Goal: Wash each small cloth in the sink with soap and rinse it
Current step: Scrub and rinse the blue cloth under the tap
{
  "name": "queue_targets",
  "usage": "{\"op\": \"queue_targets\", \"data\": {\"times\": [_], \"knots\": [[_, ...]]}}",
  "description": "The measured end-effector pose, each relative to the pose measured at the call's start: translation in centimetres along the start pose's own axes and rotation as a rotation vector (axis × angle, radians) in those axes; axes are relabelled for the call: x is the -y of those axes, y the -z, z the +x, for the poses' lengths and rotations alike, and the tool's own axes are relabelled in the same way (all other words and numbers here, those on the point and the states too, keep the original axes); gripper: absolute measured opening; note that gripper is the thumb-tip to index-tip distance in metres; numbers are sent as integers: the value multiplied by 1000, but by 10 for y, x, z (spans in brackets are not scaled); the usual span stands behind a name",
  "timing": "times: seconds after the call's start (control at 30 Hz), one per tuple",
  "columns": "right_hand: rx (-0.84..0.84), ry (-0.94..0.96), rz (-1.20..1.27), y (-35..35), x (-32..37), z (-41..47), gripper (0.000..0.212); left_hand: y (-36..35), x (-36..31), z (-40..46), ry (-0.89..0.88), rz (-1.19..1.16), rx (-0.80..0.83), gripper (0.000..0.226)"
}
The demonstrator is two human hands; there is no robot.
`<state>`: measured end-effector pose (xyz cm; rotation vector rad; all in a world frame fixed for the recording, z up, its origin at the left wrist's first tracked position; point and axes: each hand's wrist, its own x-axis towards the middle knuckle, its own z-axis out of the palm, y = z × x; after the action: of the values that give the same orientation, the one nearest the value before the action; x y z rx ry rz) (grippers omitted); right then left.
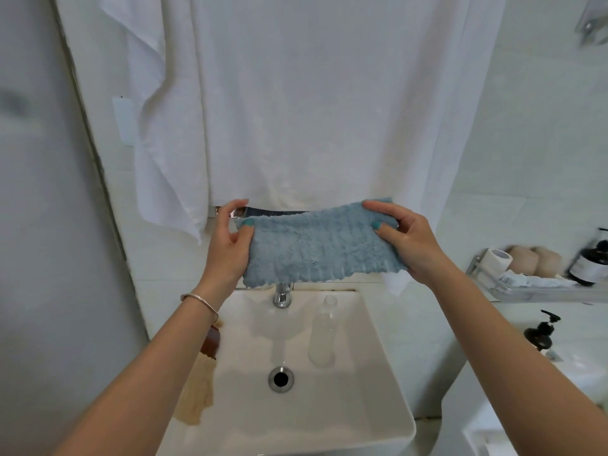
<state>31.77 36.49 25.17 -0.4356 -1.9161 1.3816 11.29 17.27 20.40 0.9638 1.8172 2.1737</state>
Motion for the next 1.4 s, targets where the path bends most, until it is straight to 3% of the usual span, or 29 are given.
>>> {"op": "queue_targets", "data": {"times": [0.1,0.23,0.37,0.43,0.53,0.63,0.77,0.9,1.07,1.2,1.4], "knots": [[-12,-29,44,2,-6,-5,36,-6,6,-3,89,-114,-17,36],[-32,-131,98,2,-12,-11,35,-12,6,-8,354,-276,-67,38],[-55,-192,130,6,-22,-20,32,-14,13,-19,510,-420,69,25],[-52,-192,114,13,-29,-27,27,-13,24,-26,486,-334,177,22],[14,-209,52,30,-44,-41,32,-15,39,-38,386,-116,283,42],[55,-297,72,49,-64,-62,38,-21,52,-51,347,-76,377,50],[-9,-411,133,78,-100,-95,81,-41,82,-71,324,-26,546,51],[-54,-539,165,105,-140,-124,90,-73,119,-102,359,9,625,51],[-41,-637,242,132,-196,-117,80,-111,170,-120,337,87,551,57],[-8,-702,332,145,-243,-73,53,-137,203,-114,362,129,447,61],[175,-727,415,174,-314,-2,52,-188,224,-118,447,151,265,58]]}}
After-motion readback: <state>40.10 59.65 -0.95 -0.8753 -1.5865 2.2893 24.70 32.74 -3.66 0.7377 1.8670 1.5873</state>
